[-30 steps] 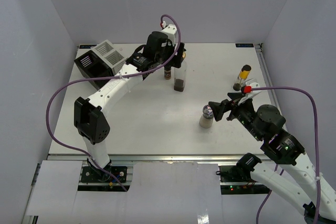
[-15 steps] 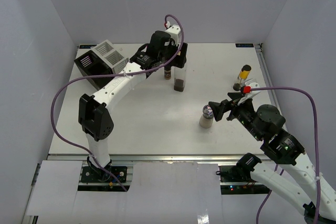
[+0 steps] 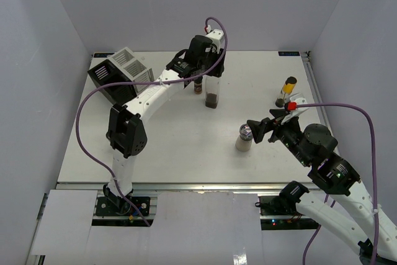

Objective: Organize the condiment bottles

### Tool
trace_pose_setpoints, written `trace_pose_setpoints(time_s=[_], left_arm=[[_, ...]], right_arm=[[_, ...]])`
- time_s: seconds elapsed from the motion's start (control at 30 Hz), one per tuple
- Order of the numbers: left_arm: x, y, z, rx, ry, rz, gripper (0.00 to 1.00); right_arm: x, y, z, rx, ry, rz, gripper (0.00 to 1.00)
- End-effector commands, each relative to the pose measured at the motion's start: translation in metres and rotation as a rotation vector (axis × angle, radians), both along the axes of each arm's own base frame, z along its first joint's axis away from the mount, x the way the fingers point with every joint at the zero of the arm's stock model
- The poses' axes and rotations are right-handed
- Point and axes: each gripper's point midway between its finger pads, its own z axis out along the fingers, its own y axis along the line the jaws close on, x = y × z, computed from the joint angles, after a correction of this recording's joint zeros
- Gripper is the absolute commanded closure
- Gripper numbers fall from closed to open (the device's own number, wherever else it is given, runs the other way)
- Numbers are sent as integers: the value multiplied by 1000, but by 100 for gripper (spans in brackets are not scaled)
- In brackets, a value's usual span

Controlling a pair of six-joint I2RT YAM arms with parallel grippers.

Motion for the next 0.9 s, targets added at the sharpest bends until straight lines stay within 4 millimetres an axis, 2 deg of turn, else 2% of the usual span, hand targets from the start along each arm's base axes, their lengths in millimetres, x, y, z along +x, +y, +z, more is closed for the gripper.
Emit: trace_pose_setpoints(time_s=[0.0, 0.13, 0.27, 0.33, 0.57, 0.67, 0.87], left_arm=[[-4, 2, 24, -14, -46, 23, 52], [-8, 4, 24, 22, -56, 40, 71], [-12, 6, 34, 26, -73, 53, 100], [-12, 8, 40, 22, -84, 61, 100], [-8, 18, 92, -34, -145, 135, 100], [-13, 24, 111, -50, -150, 152, 100], [-26, 44, 124, -43, -147, 199, 100]], right_arm=[[2, -3, 16, 32, -60, -20, 5], [4, -1, 13, 31, -57, -15, 5], [4, 1, 12, 31, -53, -9, 5], [4, 1, 12, 32, -53, -11, 5], [3, -2, 13, 33, -55, -21, 5], [3, -3, 13, 35, -53, -25, 5], [1, -5, 16, 40, -54, -27, 5]])
